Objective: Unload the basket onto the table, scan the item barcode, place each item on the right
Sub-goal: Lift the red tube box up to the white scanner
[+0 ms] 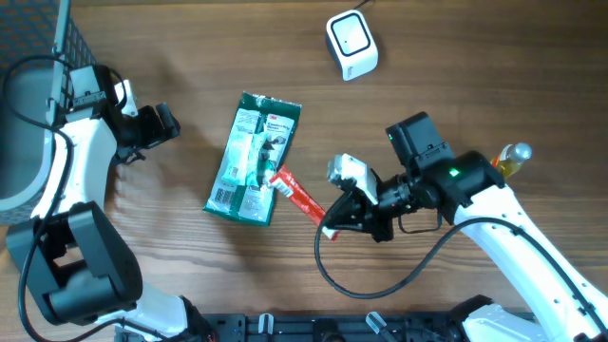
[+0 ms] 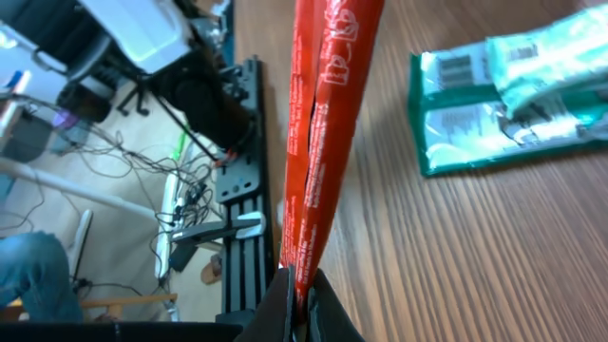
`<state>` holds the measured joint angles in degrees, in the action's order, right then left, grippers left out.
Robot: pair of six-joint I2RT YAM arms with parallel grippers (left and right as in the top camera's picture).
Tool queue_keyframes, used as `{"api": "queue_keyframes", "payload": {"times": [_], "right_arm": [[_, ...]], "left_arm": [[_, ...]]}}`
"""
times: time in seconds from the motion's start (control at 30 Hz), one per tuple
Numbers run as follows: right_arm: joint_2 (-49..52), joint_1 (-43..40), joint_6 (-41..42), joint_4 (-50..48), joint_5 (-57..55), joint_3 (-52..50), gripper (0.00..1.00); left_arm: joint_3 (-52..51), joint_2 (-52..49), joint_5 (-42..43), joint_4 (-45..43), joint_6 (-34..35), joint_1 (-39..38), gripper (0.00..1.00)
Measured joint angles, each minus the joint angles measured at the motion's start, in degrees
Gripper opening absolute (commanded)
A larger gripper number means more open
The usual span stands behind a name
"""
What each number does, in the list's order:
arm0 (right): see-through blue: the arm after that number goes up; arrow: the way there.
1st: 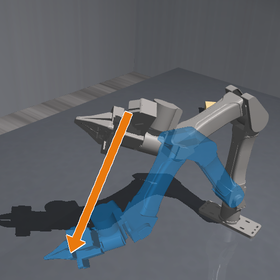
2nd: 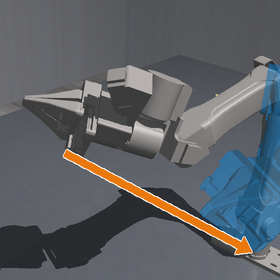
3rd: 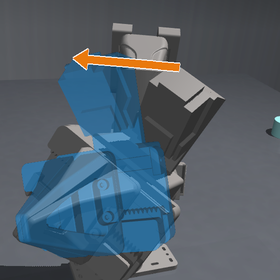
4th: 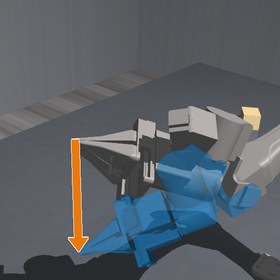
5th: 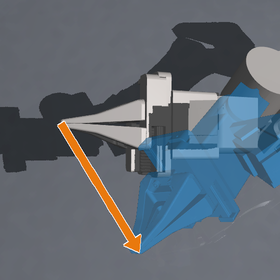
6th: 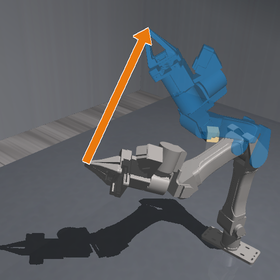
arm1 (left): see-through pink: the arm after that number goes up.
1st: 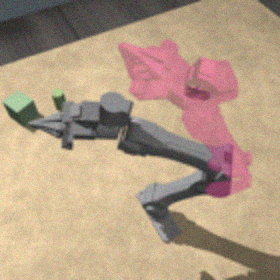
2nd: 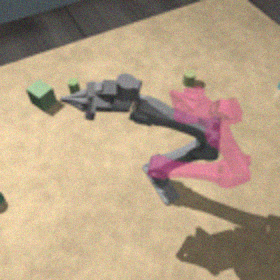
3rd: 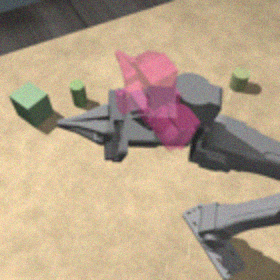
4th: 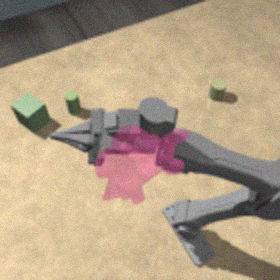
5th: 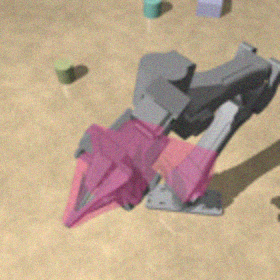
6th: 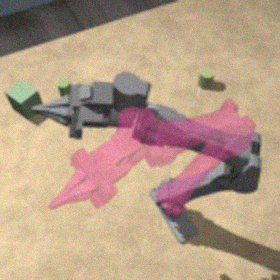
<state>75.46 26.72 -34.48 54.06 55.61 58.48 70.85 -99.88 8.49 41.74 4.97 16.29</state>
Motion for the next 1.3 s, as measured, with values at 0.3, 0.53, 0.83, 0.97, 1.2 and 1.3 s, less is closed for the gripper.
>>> {"api": "queue_keyframes", "payload": {"times": [0.3, 0.53, 0.83, 0.97, 1.2, 1.3], "right_arm": [[0.0, 0.0, -2.1, 0.2, 2.1, 0.0, 0.04], [0.0, 0.0, -2.1, 0.2, 2.0, 0.0, 0.04], [0.0, 0.0, 6.8, -0.1, -7.9, 0.0, 0.04], [0.0, 0.0, 11.4, -0.9, -13.2, 0.0, 0.04], [0.0, 0.0, 18.0, -6.0, -25.1, 0.0, 0.04], [0.0, 0.0, 20.3, -4.4, -31.7, 1.1, 0.04]], "left_arm": [[0.0, 0.0, 0.0, 0.0, 0.0, 0.0, 1.0], [0.0, 0.0, 0.0, 0.0, 0.0, 0.0, 1.0], [0.0, 0.0, 0.0, 0.0, 0.0, 0.0, 1.0], [0.0, 0.0, 0.0, 0.0, 0.0, 0.0, 1.0], [0.0, 0.0, 0.0, 0.0, 0.0, 0.0, 1.0], [0.0, 0.0, 0.0, 0.0, 0.0, 0.0, 1.0]]}}
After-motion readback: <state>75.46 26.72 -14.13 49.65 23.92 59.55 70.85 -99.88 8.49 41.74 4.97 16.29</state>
